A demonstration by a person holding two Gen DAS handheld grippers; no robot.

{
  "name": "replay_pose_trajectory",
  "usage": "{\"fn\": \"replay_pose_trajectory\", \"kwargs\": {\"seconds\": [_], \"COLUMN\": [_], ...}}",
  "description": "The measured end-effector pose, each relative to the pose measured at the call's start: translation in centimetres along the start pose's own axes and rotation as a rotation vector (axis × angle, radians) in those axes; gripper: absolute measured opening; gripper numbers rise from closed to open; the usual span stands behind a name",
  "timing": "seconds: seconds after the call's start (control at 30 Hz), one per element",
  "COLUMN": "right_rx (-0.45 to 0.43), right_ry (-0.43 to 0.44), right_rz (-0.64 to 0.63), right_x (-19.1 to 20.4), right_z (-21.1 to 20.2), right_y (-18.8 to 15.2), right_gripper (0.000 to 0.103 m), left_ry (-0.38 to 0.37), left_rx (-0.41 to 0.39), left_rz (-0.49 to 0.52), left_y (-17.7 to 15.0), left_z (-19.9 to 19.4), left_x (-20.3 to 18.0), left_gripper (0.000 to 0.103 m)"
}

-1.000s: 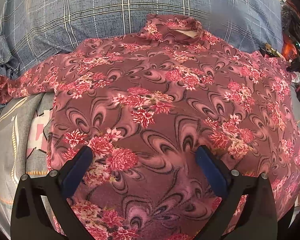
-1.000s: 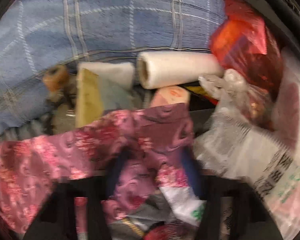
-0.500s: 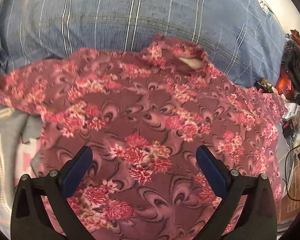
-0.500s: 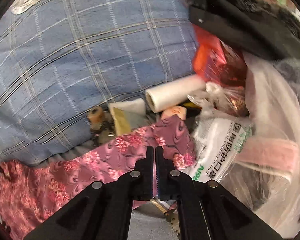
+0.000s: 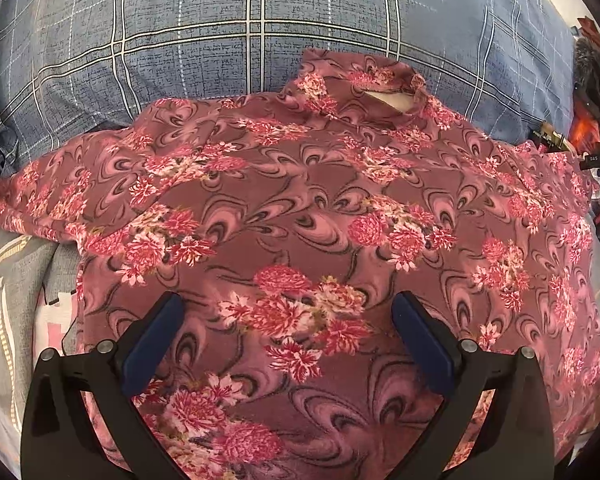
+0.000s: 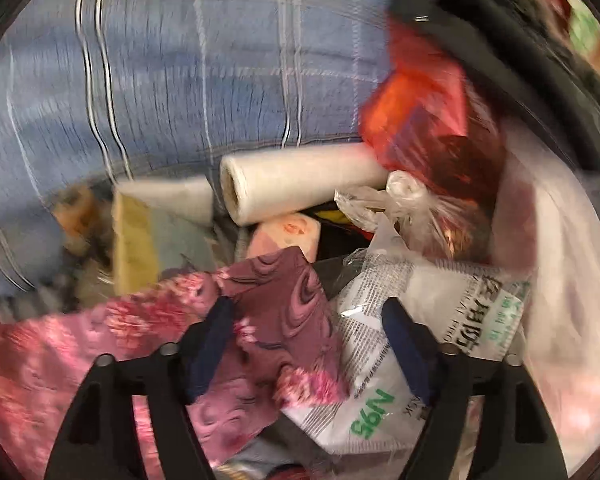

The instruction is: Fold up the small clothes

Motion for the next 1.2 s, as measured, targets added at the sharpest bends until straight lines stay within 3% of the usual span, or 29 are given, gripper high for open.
{"fn": "replay_pose_trajectory", "kwargs": {"seconds": [0.1,0.2,0.23,0.27,0.3,0.33,0.47,0.77,0.9,0.97,1.2], "right_rx": [0.099,0.133,0.138,0.144,0.181,0.178,0.104,-0.071,-0.101,-0.099,-0.091], "right_ry": [0.04,0.005,0.014,0.046,0.102,0.088,0.091,0.264,0.383,0.442,0.692], "right_rz": [-0.027,-0.138,-0.145,-0.143,-0.127,-0.118,-0.08,0.02,0.048,0.058,0.043], "right_x": [0.5,1.7,2.1,2.5,3.1,3.0,1.8,0.3,3.6,5.2,15.7], "right_z": [1.0,1.3,1.2,1.1,1.0,0.9,-1.8,-14.0,-19.6,-21.0,-29.9], "right_y": [-0.3,-0.7,-0.8,-0.9,-1.4,-1.5,-1.6,-4.2,-7.0,-7.7,-11.3], "right_gripper": [0.086,0.086,0.076,0.04,0.015,0.011,0.011,0.01,0.01,0.01,0.01], "left_ry": [0.0,-0.001,0.0,0.001,0.002,0.002,-0.01,-0.09,-0.08,-0.117,-0.124], "left_rx": [0.0,-0.002,-0.002,-0.001,0.0,0.0,-0.002,-0.004,0.003,0.015,-0.009], "left_rz": [0.002,0.004,0.004,0.005,0.006,0.006,0.001,-0.017,-0.067,-0.12,-0.172], "left_y": [-0.1,-0.1,0.0,0.0,0.0,0.0,0.0,0.5,1.2,1.3,2.1], "left_z": [0.1,-0.1,0.0,0.0,0.1,0.1,0.0,-1.2,-1.0,-0.8,-2.3], "left_x": [-0.1,-0.1,-0.1,-0.1,-0.1,-0.1,-0.1,-0.4,1.3,1.9,3.5], "left_gripper": [0.103,0.103,0.103,0.103,0.103,0.103,0.103,0.103,0.103,0.103,0.103]}}
Point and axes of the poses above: each gripper's, at about its wrist camera, not at the fingertips, and z roughly the way its jaws point, x to its left, y to its top, the point moved 9 cm from there along z, roughly the way its jaws point, and after that the axes turned 13 degrees about -y, right-handed, at the moved point
